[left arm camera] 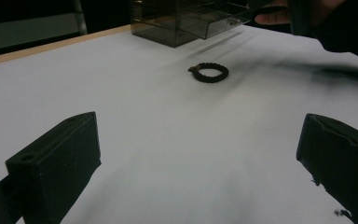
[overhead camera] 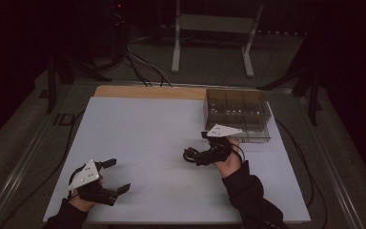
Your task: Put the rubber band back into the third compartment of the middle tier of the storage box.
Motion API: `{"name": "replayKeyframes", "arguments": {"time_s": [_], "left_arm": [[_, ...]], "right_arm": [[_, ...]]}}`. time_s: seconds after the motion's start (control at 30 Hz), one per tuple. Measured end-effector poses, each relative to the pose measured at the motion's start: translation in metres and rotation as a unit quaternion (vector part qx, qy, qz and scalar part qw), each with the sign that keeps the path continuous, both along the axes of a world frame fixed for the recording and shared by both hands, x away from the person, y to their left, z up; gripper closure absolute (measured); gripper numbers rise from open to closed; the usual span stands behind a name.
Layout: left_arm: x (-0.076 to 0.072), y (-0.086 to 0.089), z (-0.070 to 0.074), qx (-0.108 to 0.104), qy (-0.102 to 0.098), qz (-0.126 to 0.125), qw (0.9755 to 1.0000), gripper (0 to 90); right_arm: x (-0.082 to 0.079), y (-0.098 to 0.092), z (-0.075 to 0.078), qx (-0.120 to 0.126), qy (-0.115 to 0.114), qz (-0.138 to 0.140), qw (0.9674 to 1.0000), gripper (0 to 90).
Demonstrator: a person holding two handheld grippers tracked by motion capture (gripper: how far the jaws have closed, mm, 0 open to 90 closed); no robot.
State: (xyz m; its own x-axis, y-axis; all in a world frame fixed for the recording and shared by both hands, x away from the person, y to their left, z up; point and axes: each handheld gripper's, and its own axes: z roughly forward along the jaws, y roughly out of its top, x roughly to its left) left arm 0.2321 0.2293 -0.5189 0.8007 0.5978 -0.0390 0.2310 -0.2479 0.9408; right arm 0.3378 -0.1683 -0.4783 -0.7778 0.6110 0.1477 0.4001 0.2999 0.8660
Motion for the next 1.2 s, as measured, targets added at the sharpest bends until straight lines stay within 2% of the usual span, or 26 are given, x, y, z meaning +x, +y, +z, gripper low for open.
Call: {"name": "replayKeyframes", "arguments": {"time_s": [0.23,0.5,0.7,0.77,0.8,0.83,0.93,1.0,1.13,1.2], "left_arm": [[0.000,0.000,0.000,0.001,0.001,-0.002,1.0000,0.3],[0.000,0.000,-0.001,0.000,0.002,-0.003,1.0000,0.3],[0.000,-0.001,-0.001,0.003,0.001,-0.004,1.0000,0.3],[0.000,-0.001,-0.001,0.003,0.001,-0.005,1.0000,0.3],[0.000,-0.001,-0.001,0.003,0.000,-0.005,1.0000,0.3],[0.000,-0.001,-0.001,0.003,0.000,-0.005,1.0000,0.3],[0.000,0.000,-0.001,0.002,0.000,-0.004,1.0000,0.3],[0.000,0.000,-0.001,0.001,0.000,-0.004,1.0000,0.3],[0.000,0.000,-0.001,0.001,-0.001,-0.004,1.0000,0.3],[0.000,0.000,-0.001,0.001,0.000,-0.004,1.0000,0.3]], "right_arm": [[0.010,0.007,-0.018,-0.020,0.021,-0.004,0.9996,0.0],[0.017,0.010,-0.034,-0.045,0.030,-0.008,0.9985,0.0],[0.022,0.010,-0.044,-0.068,0.064,-0.011,0.9955,0.0],[0.024,0.010,-0.046,-0.071,0.072,-0.022,0.9946,0.7],[0.024,0.009,-0.047,-0.073,0.077,-0.026,0.9940,5.1],[0.024,0.009,-0.048,-0.077,0.074,-0.039,0.9935,7.2],[0.025,0.009,-0.049,-0.084,0.070,-0.048,0.9928,14.6],[0.025,0.008,-0.049,-0.090,0.068,-0.049,0.9925,19.0],[0.025,0.007,-0.049,-0.103,0.063,-0.050,0.9914,34.2],[0.025,0.006,-0.049,-0.117,0.058,-0.049,0.9902,40.6]]}}
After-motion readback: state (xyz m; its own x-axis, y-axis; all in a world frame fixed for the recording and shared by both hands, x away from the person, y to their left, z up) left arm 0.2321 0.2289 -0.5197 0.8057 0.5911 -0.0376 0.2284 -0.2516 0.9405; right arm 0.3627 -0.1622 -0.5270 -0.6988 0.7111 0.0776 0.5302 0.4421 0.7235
